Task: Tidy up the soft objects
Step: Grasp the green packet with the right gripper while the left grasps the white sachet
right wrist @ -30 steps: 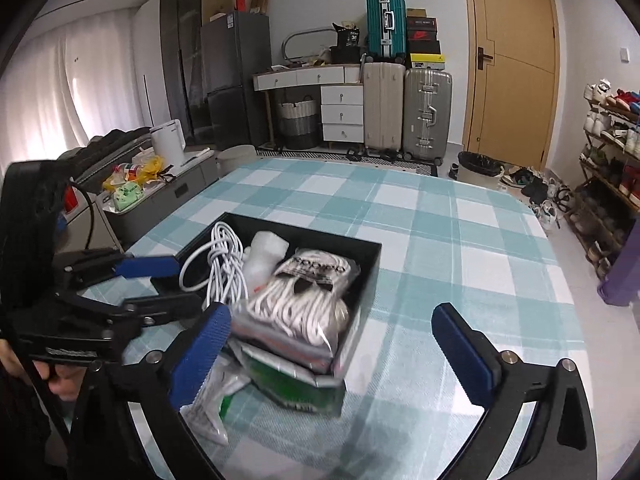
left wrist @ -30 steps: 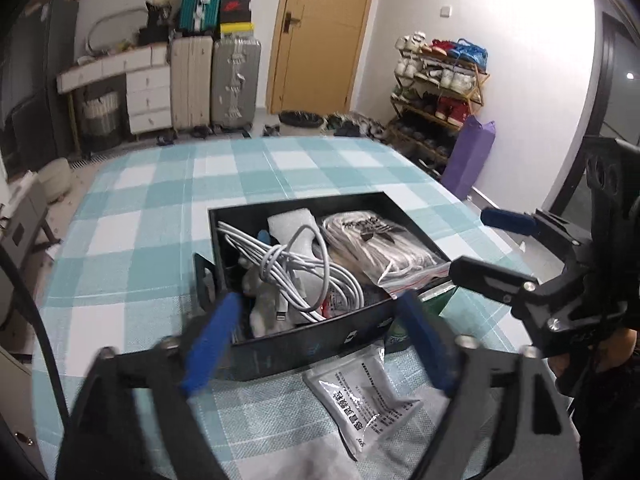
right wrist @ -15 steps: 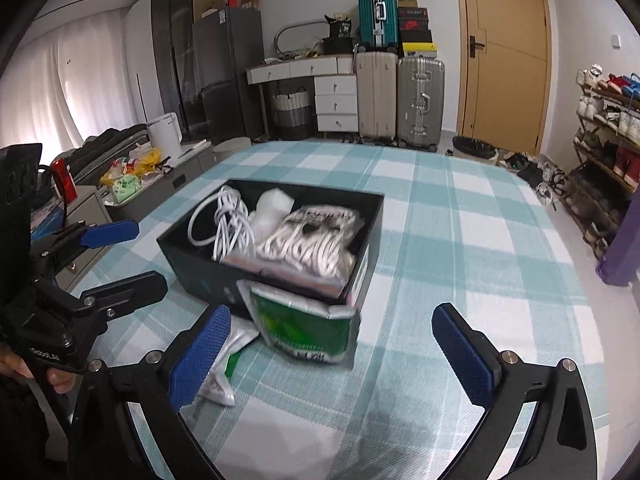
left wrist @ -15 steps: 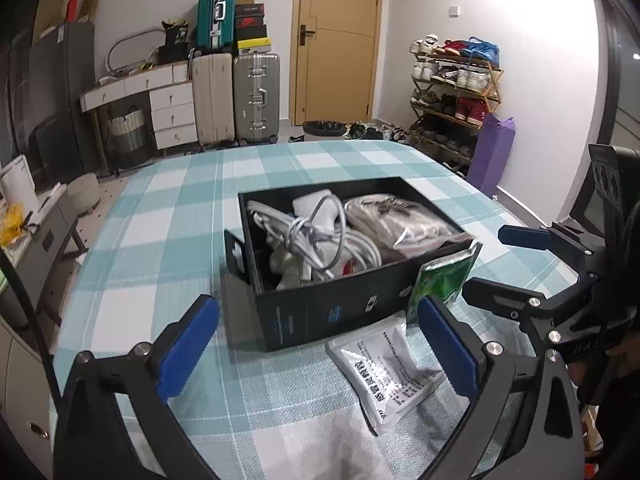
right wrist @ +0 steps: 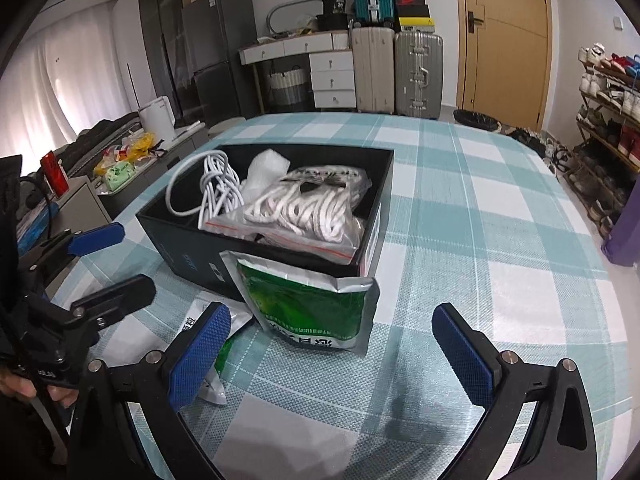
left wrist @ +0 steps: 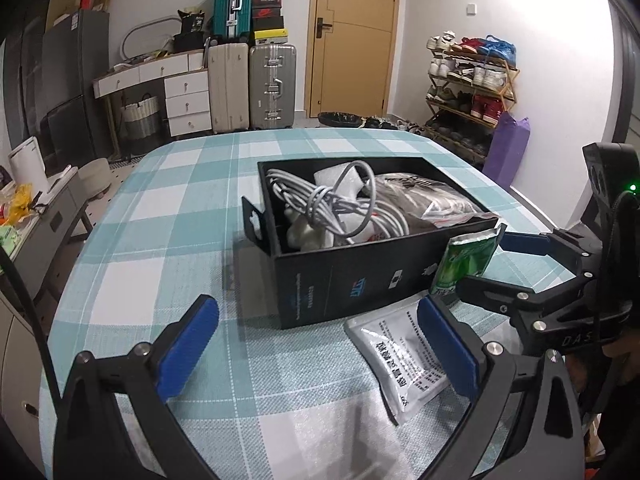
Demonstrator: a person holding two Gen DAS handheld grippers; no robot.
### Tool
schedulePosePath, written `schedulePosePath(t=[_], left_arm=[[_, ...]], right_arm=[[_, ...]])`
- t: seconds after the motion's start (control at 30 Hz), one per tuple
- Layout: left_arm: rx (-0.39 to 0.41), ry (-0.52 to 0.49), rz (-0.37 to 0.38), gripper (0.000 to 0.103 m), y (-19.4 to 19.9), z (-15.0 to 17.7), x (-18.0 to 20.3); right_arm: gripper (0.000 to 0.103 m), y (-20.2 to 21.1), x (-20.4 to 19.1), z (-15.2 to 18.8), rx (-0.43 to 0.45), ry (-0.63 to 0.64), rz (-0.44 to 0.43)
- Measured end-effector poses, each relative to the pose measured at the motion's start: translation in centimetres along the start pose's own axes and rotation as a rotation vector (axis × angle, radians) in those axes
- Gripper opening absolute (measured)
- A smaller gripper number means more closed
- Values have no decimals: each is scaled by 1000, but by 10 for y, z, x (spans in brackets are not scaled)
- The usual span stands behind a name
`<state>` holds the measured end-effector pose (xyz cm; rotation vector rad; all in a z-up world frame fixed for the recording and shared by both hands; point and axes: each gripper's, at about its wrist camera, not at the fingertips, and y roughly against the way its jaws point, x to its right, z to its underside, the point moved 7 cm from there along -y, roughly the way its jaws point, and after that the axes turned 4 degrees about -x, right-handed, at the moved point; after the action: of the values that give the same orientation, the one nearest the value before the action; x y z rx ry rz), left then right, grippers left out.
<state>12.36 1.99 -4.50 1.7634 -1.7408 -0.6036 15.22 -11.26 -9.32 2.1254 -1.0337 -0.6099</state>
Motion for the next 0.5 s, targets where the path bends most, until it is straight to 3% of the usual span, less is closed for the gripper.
schedulePosePath(t=[0.5], left_arm=[[-17, 45, 7, 100, -2, 3, -10]], right_arm=[[102, -19, -10, -2, -44, -26, 6]])
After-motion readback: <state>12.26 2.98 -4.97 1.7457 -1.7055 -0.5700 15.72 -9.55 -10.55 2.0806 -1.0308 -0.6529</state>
